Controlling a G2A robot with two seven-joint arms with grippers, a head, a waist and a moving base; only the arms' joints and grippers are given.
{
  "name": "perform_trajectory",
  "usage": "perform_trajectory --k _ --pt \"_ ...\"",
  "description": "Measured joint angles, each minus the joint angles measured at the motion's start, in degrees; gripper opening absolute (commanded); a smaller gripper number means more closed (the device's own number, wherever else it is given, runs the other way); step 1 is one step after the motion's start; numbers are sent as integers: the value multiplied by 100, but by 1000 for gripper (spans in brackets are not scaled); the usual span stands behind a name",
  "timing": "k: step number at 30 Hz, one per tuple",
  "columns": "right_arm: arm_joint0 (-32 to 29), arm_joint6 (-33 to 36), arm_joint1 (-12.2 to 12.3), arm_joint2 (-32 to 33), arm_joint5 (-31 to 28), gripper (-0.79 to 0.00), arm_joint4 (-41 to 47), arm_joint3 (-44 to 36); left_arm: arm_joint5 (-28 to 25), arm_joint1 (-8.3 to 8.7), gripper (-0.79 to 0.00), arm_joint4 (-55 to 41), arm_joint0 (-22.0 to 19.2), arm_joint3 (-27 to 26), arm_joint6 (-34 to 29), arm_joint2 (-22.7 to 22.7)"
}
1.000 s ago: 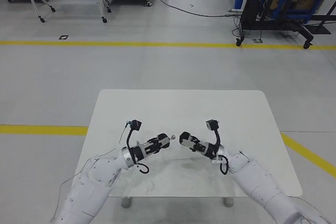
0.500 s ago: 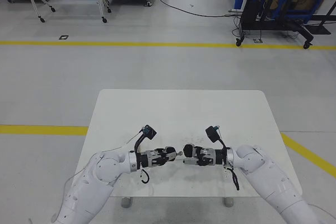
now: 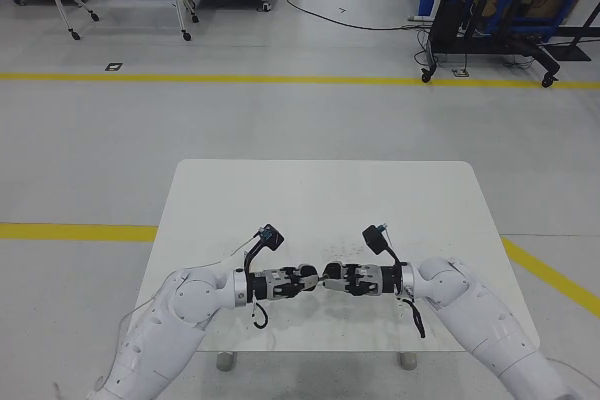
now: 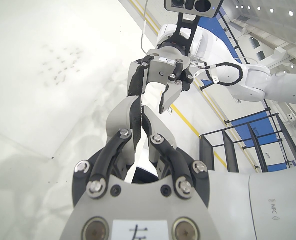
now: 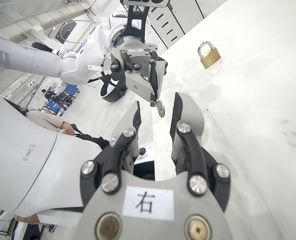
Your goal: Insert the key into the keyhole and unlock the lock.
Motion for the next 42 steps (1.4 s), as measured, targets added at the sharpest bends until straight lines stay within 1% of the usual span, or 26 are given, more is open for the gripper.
perform_trajectory --k 3,4,5,13,14,15,19,22,25,29,34,37,38,40,42 --pt "30 18 7 -41 -2 -708 20 14 -23 11 -785 -4 -4 4 39 3" --pt "38 22 9 -56 -4 -763 23 13 -33 14 -785 -15 -3 2 50 5" --pt "45 23 11 -75 -2 -785 23 9 -49 18 -785 -28 -3 -1 62 7" --pt "79 -23 30 -141 28 -785 6 -12 -58 45 -785 -1 -49 25 41 45" --pt "84 -33 33 -147 29 -785 -2 -8 -43 49 -477 16 -52 29 76 43" --pt "86 -42 36 -152 28 -785 -9 -5 -32 51 0 23 -50 29 115 39" --pt "80 -147 42 -164 10 -785 -17 23 21 63 0 45 -30 11 329 -20" --pt "49 -338 50 -114 -11 -785 -4 72 50 75 0 190 -6 -19 617 -111" --pt "-34 -577 79 18 -11 -785 4 87 50 75 0 194 -4 -20 606 -111" --pt "-288 -1071 151 357 -10 -785 66 1 49 74 0 191 -5 -19 600 -110" --pt "-292 -1068 152 369 -10 -785 75 -4 55 72 0 223 5 -62 606 -81" --pt "-292 -1068 151 368 -10 -785 74 -4 282 75 0 708 32 -451 634 12" --pt "-292 -1068 152 368 -10 -785 74 -3 446 95 0 1009 78 -681 664 -24" --pt "-292 -1069 151 368 -10 -785 74 -4 767 150 0 1590 216 -1097 676 -169" --pt "-292 -1069 151 368 -10 -785 74 -4 1294 234 0 2416 511 -1677 666 -427"
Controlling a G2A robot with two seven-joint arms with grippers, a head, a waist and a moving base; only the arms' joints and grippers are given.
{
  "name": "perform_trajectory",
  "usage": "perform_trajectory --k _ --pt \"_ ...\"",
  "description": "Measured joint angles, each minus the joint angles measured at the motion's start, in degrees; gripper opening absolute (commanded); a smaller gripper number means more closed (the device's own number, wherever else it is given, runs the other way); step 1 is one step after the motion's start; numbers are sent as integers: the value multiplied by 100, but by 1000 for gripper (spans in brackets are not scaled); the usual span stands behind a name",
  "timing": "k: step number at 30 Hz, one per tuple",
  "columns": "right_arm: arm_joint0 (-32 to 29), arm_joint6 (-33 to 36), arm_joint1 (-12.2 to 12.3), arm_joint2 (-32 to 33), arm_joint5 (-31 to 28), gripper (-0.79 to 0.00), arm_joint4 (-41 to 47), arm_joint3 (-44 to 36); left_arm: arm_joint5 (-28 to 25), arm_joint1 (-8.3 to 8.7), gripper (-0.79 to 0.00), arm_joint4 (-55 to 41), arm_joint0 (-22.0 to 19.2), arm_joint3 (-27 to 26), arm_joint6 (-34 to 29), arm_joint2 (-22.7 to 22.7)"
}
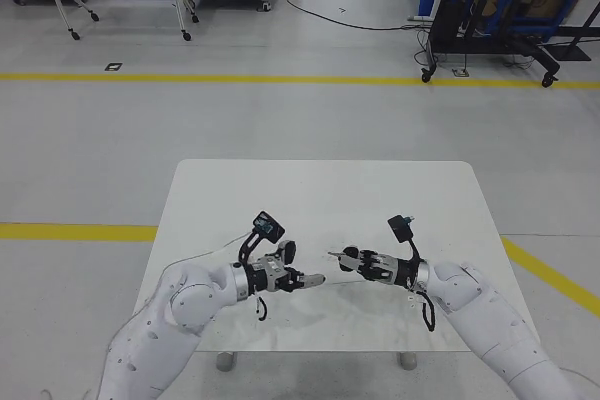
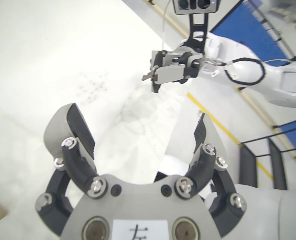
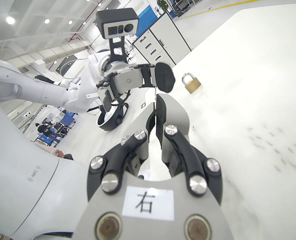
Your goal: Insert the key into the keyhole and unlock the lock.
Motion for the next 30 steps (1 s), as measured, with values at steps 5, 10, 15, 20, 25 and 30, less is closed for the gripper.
perform_trajectory --k 5,10,15,20,25,30 --pt "0 0 0 0 0 -785 0 0 1238 163 0 1597 1000 -1197 -97 -620" --pt "0 0 0 0 0 -785 0 0 1860 187 0 2076 1538 -1236 223 -863" --pt "0 0 0 0 0 -785 0 0 2064 131 -188 1611 1335 -454 609 -853" --pt "0 0 0 0 0 -785 0 0 2532 48 -320 1730 921 68 492 -561" --pt "0 0 0 0 0 -785 0 0 2662 3 -413 1671 710 285 368 -425" --pt "0 0 0 0 0 -785 0 0 2784 -22 -446 1830 663 308 276 -304"
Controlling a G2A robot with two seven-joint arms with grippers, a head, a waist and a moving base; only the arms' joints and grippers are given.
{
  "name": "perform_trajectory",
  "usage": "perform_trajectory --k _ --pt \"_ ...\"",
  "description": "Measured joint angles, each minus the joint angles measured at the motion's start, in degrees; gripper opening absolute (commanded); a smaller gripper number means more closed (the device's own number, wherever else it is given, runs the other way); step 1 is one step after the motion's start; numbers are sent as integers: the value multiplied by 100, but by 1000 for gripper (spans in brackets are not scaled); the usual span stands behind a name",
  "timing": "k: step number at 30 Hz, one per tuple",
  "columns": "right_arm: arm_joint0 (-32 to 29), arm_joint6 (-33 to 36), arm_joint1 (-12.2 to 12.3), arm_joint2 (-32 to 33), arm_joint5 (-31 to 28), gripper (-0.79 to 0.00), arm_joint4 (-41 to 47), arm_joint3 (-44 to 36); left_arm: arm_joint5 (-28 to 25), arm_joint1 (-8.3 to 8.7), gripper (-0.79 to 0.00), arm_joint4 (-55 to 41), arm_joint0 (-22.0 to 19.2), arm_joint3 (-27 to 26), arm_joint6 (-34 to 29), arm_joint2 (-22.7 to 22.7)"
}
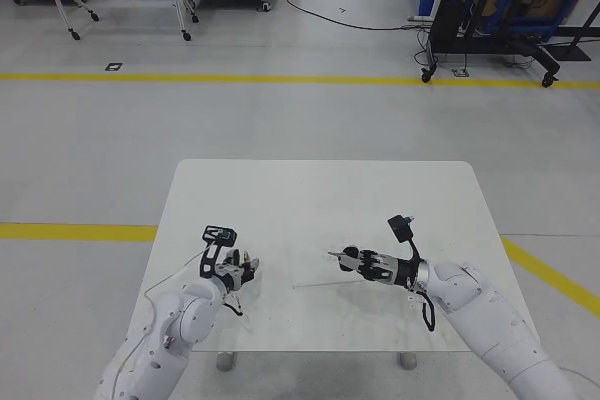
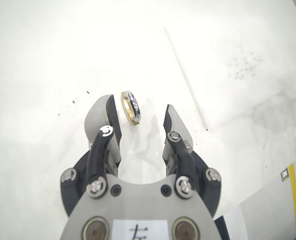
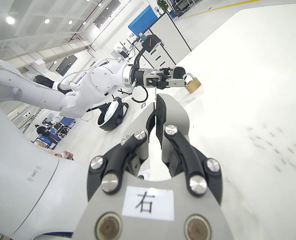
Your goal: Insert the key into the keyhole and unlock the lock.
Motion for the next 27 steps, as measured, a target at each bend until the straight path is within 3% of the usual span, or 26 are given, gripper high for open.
perform_trajectory --k 3,16,19,21,27 --pt "0 0 0 0 0 -785 0 0 98 -12 -480 51 -3 -25 -82 35" --pt "0 0 0 0 0 -785 0 0 407 -53 -499 354 -48 -62 -202 107" --pt "0 0 0 0 0 -785 0 0 440 -71 -579 452 -111 -25 -220 166" --pt "0 0 0 0 0 -785 0 0 497 -88 -785 523 -166 14 -242 225" --pt "0 0 0 0 0 -785 0 0 556 -134 -785 746 -340 98 -373 392"
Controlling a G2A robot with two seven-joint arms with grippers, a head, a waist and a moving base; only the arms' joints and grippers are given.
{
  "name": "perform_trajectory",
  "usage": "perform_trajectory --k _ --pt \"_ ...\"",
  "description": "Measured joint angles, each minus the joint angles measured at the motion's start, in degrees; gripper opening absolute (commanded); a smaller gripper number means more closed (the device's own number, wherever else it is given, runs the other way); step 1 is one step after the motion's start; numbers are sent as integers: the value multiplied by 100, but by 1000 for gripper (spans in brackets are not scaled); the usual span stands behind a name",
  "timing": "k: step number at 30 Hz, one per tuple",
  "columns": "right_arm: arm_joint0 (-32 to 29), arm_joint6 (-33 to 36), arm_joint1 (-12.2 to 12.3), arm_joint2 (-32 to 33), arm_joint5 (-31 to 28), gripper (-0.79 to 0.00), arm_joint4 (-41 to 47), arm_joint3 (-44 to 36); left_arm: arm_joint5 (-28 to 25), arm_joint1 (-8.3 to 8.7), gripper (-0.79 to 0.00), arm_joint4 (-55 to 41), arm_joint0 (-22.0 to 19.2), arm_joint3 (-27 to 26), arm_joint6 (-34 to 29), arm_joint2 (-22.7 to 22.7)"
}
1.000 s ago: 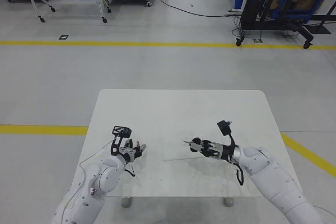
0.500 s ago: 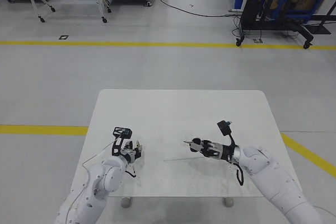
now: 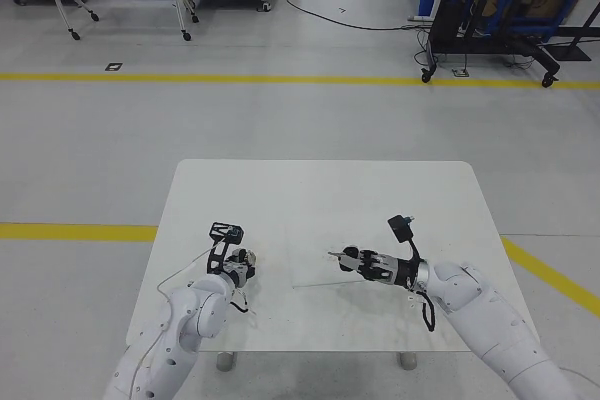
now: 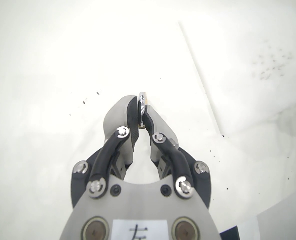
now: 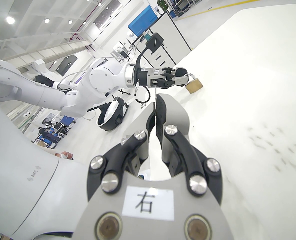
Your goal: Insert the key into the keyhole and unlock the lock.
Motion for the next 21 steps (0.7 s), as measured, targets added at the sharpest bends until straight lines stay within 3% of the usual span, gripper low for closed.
perform_trajectory --k 12,21 --pt "0 0 0 0 0 -785 0 0 -724 12 -785 71 25 -65 -23 -32" --pt "0 0 0 0 0 -785 0 0 -817 7 -785 204 -14 -70 -314 -39"
